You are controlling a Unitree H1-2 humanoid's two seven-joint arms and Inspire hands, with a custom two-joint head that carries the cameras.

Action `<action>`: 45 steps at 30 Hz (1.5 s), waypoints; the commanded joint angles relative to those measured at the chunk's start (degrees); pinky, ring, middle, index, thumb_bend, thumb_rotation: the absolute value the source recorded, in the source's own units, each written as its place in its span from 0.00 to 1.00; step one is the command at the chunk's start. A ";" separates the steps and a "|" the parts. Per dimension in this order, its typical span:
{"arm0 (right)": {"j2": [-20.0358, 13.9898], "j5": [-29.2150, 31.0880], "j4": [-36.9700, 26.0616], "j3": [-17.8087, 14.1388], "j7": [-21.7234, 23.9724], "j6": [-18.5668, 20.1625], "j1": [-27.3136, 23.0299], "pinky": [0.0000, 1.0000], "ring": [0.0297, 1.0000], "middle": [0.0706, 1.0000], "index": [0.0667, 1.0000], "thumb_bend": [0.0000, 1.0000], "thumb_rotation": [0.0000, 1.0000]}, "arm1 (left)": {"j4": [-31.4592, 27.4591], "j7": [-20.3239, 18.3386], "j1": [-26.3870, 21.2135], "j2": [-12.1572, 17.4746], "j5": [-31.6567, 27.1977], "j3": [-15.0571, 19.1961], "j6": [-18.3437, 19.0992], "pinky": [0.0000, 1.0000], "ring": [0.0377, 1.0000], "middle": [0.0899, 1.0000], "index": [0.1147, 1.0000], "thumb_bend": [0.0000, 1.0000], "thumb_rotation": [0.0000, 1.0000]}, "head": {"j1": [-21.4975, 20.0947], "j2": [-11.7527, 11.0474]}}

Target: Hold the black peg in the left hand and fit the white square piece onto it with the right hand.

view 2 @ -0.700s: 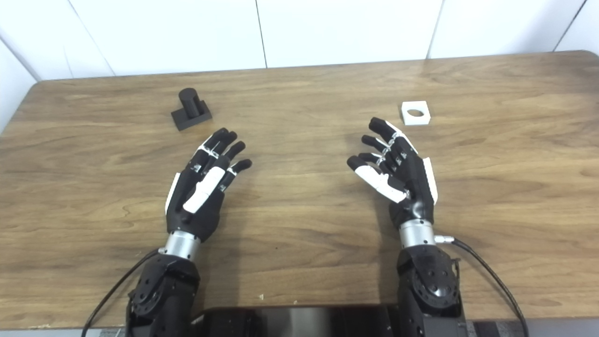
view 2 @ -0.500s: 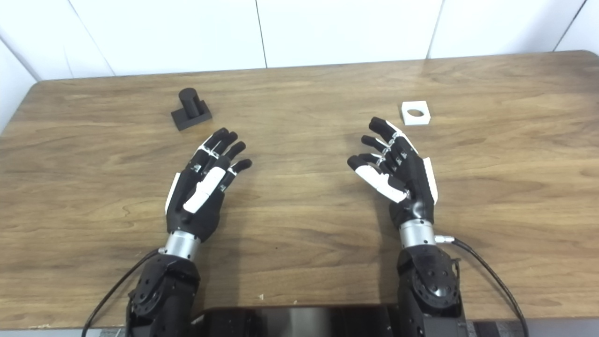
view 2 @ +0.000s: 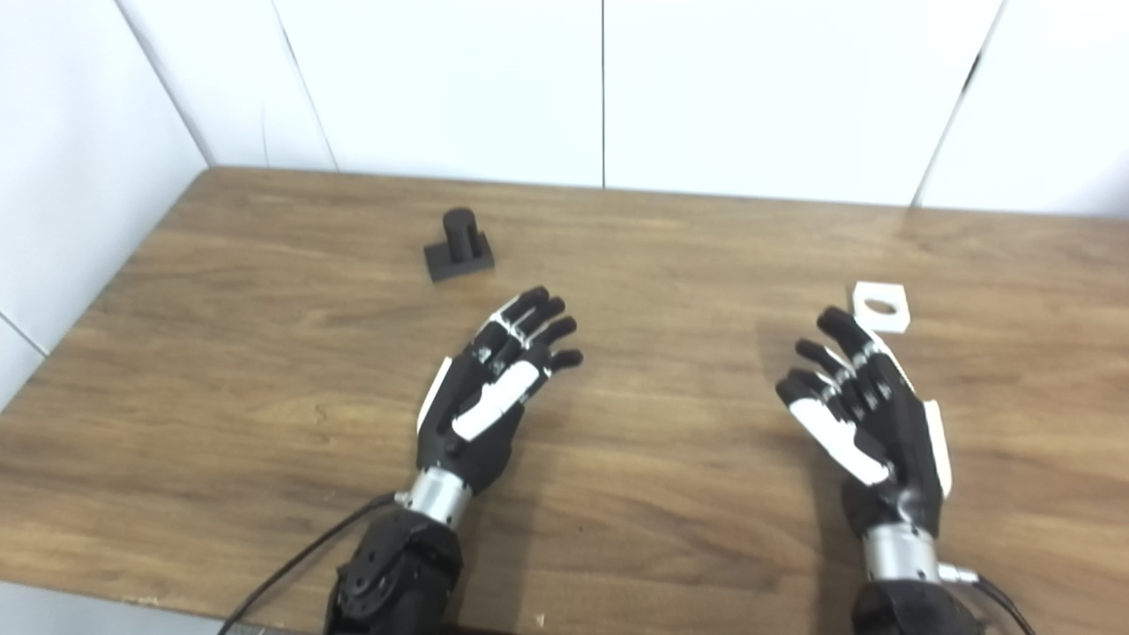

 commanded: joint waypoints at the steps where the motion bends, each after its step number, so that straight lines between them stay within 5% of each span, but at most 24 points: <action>1: -0.42 0.60 0.75 -0.28 1.25 -2.52 -0.34 0.64 0.73 0.81 0.76 0.74 0.23 | 1.14 -0.90 -0.91 -0.42 0.09 -0.18 -1.74 0.67 0.78 0.79 0.73 0.62 0.14 | 0.01 0.04; 16: -1.01 1.57 1.07 -0.35 2.45 -2.90 -0.32 0.63 0.72 0.80 0.75 0.76 0.25 | -0.69 1.47 -1.58 0.91 4.32 0.47 -1.78 0.62 0.73 0.75 0.70 0.71 0.19 | -0.73 0.45; 27: -0.85 1.43 1.27 -0.57 2.19 -2.06 -0.62 0.63 0.71 0.80 0.74 0.74 0.21 | -5.04 4.06 -4.77 7.89 17.53 -0.29 1.82 0.69 0.79 0.79 0.77 0.72 0.32 | -0.35 0.33; 34: -1.01 1.78 1.57 -0.84 2.26 -2.01 -1.00 0.62 0.70 0.80 0.74 0.75 0.21 | -6.97 7.13 -6.86 10.05 27.42 -0.96 5.17 0.65 0.75 0.75 0.74 0.66 0.16 | -0.29 0.21; 45: -1.52 2.37 2.13 -1.06 2.62 -2.24 -1.22 0.62 0.71 0.80 0.75 0.76 0.21 | -8.04 9.65 -10.20 13.39 37.10 -0.48 8.91 0.63 0.74 0.74 0.70 0.67 0.10 | -0.33 0.18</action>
